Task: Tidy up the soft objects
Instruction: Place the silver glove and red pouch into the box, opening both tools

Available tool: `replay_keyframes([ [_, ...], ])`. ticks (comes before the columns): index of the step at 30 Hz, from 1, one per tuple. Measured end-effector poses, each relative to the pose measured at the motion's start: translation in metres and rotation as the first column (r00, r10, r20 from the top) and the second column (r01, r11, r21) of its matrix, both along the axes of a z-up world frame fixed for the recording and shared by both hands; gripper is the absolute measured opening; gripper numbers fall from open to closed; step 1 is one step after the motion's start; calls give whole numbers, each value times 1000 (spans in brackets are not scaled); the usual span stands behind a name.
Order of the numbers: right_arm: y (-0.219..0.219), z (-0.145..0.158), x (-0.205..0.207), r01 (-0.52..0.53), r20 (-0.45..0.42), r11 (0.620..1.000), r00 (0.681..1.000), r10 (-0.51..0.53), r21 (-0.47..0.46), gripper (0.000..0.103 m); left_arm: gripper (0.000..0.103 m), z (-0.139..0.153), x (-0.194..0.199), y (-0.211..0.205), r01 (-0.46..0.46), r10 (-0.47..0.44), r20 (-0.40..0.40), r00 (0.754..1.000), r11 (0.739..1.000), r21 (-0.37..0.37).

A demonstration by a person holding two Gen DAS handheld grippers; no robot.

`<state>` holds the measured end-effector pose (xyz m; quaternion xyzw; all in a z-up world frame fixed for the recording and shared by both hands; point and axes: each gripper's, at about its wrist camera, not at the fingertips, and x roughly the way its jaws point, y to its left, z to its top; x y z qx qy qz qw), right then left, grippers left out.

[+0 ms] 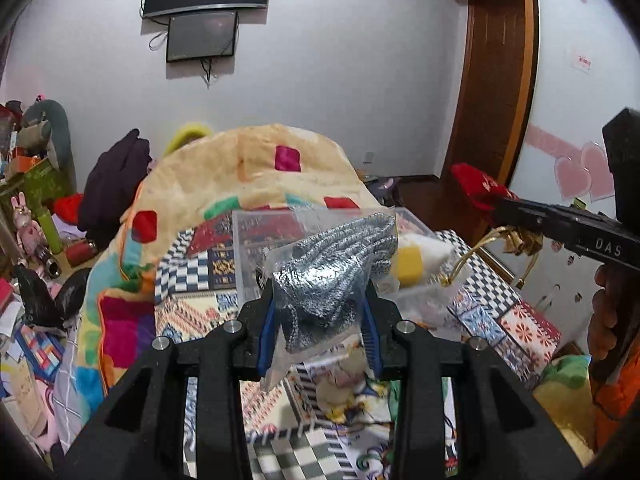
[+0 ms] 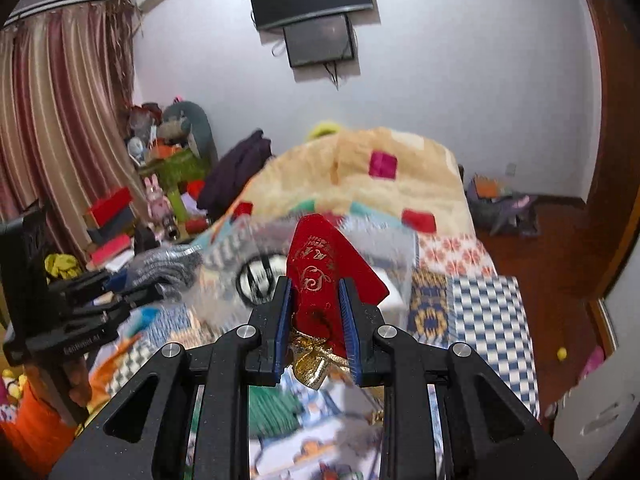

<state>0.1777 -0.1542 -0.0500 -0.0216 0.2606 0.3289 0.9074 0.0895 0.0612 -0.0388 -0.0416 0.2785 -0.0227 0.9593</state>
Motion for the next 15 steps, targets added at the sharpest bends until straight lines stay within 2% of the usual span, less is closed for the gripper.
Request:
replay_keyframes([
  [5,23,6,12,-17,20,1000,1000,17,18,22,36,5,19,7,-25,25,9,1000,1000,0],
  [15,55,-9,48,-6,-33,1000,999,6,-21,22,36,-2,63,15,-31,30,-39,999,999,-22],
])
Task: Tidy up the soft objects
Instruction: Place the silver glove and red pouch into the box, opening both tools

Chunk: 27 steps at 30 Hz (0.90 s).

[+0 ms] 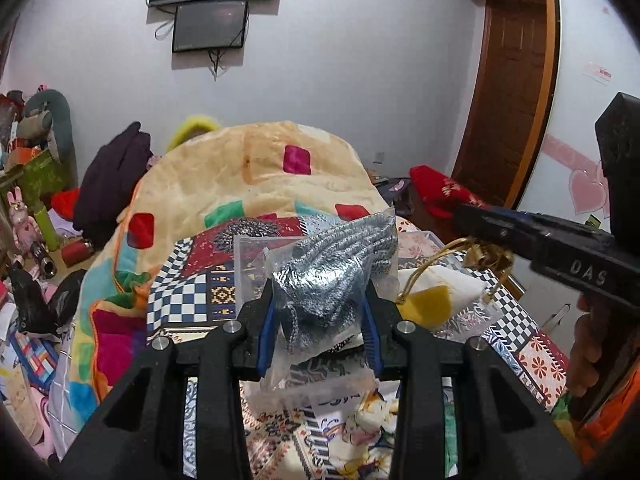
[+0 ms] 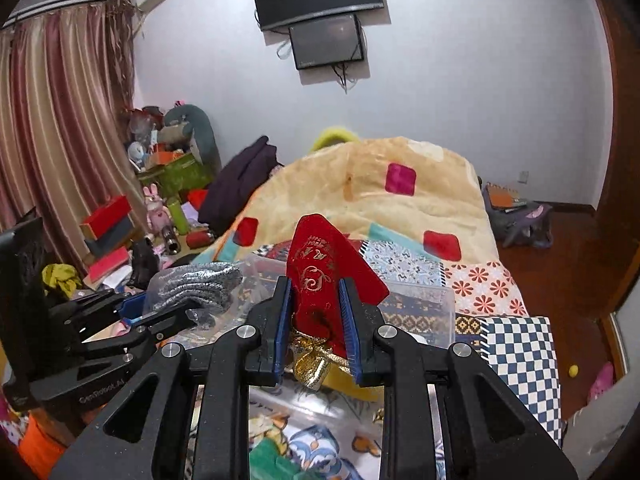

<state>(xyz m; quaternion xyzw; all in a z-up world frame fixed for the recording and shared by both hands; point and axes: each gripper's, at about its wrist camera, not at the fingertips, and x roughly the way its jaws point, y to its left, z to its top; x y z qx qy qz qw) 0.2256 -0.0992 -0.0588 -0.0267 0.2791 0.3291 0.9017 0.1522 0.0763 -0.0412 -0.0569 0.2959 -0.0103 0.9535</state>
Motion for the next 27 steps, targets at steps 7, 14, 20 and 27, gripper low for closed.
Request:
replay_keyframes([
  [7,10,-22,23,27,-53,997,998,-31,-76,22,36,-20,28,-7,3,-1,-62,998,1000,22],
  [14,12,-40,39,51,-106,990,992,-64,-128,22,36,-44,54,-12,6,0,-132,991,999,43],
  [20,11,-48,47,71,-127,986,988,-91,-151,26,37,-57,60,-15,5,6,-168,986,998,64],
  [27,9,-46,44,68,-125,984,988,-90,-167,41,45,-55,56,-18,12,0,-166,986,997,73],
])
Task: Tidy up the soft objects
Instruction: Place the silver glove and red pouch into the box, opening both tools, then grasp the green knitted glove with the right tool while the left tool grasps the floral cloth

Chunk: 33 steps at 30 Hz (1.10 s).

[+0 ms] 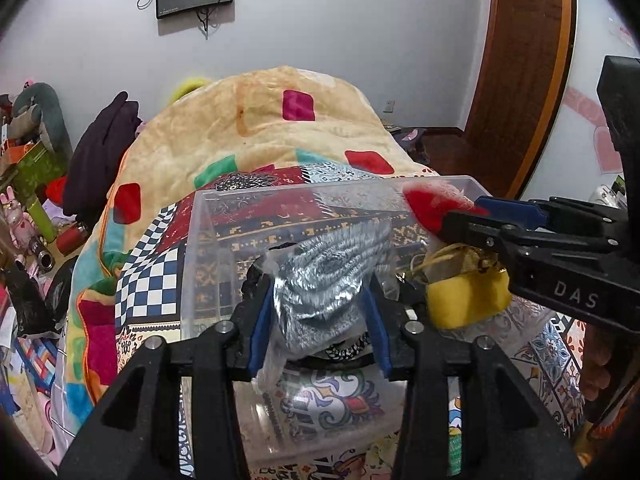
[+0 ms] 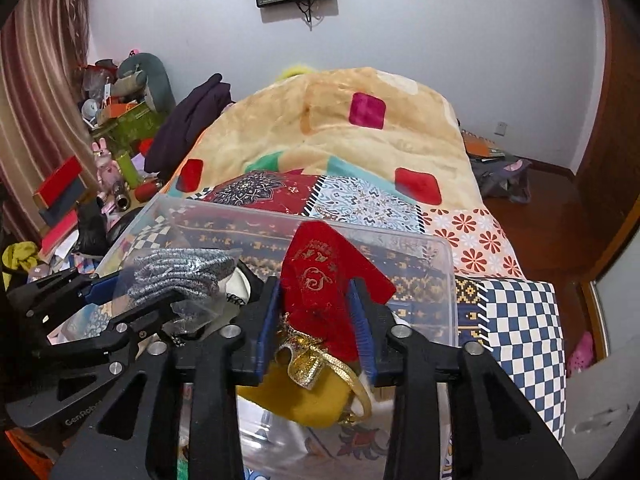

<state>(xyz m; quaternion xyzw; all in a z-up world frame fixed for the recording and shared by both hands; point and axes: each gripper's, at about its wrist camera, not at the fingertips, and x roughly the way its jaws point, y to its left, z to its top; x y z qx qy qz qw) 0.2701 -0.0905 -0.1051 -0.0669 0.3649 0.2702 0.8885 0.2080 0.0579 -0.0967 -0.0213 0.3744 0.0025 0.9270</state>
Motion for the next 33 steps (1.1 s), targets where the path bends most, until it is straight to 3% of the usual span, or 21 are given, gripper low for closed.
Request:
replay_keyframes([
  [2,-3,3,-1,1,10,1000,1000,-1,5,49,53,3,-4,0,-1,1,10,1000,1000,-3],
  [10,-26,25,-25,-20,50,998,999,17,65,61,64,25,-29,3,13,-11,70,997,1000,-28],
  [15,-37,36,-56,-50,104,995,994,42,81,81,73,38,-55,5,22,-19,103,995,999,-31],
  [18,-39,34,-74,-72,113,995,992,63,74,83,76,38,-70,5,30,-28,101,994,999,-23],
  [23,-33,12,-91,-119,55,991,992,116,55,83,78,23,-90,2,46,-44,60,997,999,-28],
  [33,-13,-47,-106,-187,-129,982,974,187,10,83,78,-31,-104,-8,52,-52,-76,996,999,2],
])
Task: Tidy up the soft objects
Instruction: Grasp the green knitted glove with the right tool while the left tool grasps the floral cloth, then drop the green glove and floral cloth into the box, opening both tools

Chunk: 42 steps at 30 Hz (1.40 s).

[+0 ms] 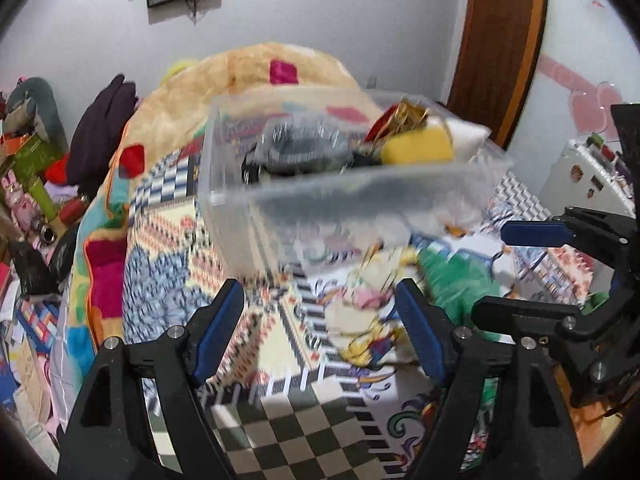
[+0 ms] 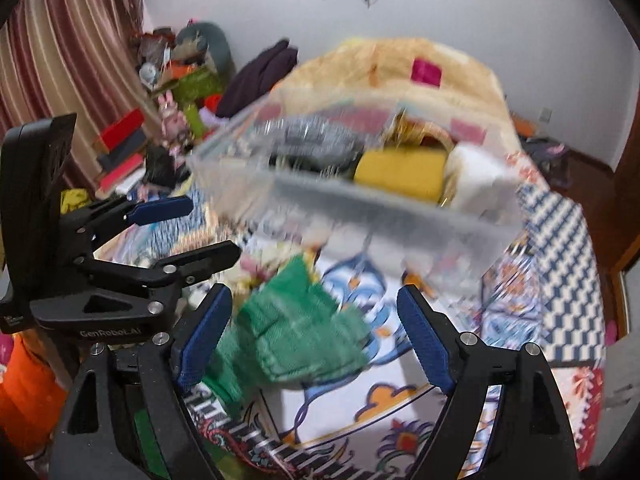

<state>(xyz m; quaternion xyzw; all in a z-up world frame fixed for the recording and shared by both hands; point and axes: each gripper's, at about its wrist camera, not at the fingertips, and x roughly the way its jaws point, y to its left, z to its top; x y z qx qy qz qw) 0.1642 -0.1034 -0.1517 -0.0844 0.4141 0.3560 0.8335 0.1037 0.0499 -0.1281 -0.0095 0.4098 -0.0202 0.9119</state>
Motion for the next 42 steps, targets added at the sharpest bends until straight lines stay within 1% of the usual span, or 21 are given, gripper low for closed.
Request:
replay_keyframes([
  [5,-5,-10,6,26,-30,999,999,-26,-28,83,78,-20,2,6,-20,18,-61,998,999,-35],
  [9,-20,-16,11,63,-33,997,997,-65,-49,83,77,-20,0,10,-37,35,-48,998,999,-34],
  [11,-26,-20,12,75,-48,996,996,-78,-56,82,71,-20,-1,11,-45,44,-43,998,999,-27],
  [12,-29,-22,12,79,-56,995,995,-82,-55,82,70,-20,-1,11,-47,46,-40,998,999,-23],
  [14,-32,-25,11,76,-63,995,995,-80,-59,71,65,-20,-3,12,-52,51,-32,998,999,-12],
  [15,-33,-26,11,68,-68,996,995,-72,-60,68,63,-20,-3,11,-51,51,-29,998,999,-8],
  [16,-34,-27,9,65,-63,996,996,-69,-57,66,58,-20,-3,11,-48,47,-25,999,999,-9],
  [17,-34,-27,7,61,-54,996,996,-64,-59,60,51,-20,-3,12,-44,44,-23,999,999,-15],
  [18,-33,-26,6,56,-45,997,997,-59,-61,56,48,-20,-2,12,-38,37,-21,999,999,-21],
  [19,-33,-25,5,49,-40,997,998,-52,-58,46,39,-20,-2,10,-27,26,-19,999,999,-28],
  [20,-32,-25,5,46,-35,997,998,-48,-59,38,32,-19,-2,9,-17,17,-19,1000,999,-32],
  [21,-32,-24,5,41,-32,998,999,-43,-54,33,28,-20,-2,7,-9,9,-18,1000,999,-36],
  [22,-32,-23,4,37,-32,998,999,-39,-49,25,21,-20,-2,5,-2,1,-18,1000,999,-38],
  [23,-33,-22,3,40,-25,998,999,-41,-48,20,15,-20,-2,4,7,-8,-18,1000,999,-38],
  [26,-31,-19,3,60,2,997,998,-60,-50,12,7,-20,-3,2,18,-19,-18,1000,999,-41],
  [29,-37,-13,3,78,30,996,997,-77,-32,10,3,-19,-5,3,14,-15,-10,1000,999,-50],
  [33,-45,-1,0,96,64,995,993,-96,5,10,2,-9,-11,7,0,1,21,1000,998,-56],
  [38,-56,19,-4,115,99,992,988,-120,59,10,2,15,-23,13,-12,17,89,996,998,-64],
  [42,-60,36,-7,120,138,988,981,-132,94,10,2,39,-32,13,-7,17,152,988,998,-63],
])
